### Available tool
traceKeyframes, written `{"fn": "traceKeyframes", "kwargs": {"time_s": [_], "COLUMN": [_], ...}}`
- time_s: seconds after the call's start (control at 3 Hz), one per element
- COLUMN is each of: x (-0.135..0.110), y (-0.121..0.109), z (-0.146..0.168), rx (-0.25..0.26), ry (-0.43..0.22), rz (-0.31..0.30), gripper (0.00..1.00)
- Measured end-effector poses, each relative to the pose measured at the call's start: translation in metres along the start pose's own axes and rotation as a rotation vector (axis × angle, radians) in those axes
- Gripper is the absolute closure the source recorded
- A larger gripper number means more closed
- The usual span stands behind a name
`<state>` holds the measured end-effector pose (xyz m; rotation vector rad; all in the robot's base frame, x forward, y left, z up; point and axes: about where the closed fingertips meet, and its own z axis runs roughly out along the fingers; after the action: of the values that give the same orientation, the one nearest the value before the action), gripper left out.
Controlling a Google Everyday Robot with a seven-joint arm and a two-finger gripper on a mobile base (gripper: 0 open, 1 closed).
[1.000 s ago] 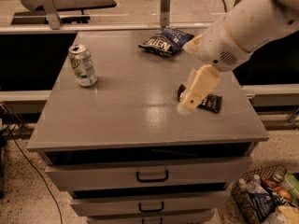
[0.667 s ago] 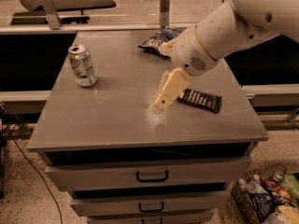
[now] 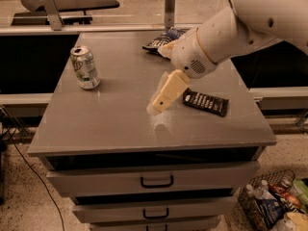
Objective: Pick 7up can
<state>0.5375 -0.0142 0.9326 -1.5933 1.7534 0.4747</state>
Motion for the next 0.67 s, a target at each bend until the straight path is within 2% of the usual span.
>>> {"fn": "traceKeyframes", "kwargs": {"time_s": [0.33,0.67], "x": [-0.023,-0.058], "y": [-0.010,-0.032], "z": [0.044,0.086], "rx": [-0.023,-0.021], "ry": [-0.120,-0.273], "rz": [0.002,-0.004], "gripper": [0.00,0.00]}}
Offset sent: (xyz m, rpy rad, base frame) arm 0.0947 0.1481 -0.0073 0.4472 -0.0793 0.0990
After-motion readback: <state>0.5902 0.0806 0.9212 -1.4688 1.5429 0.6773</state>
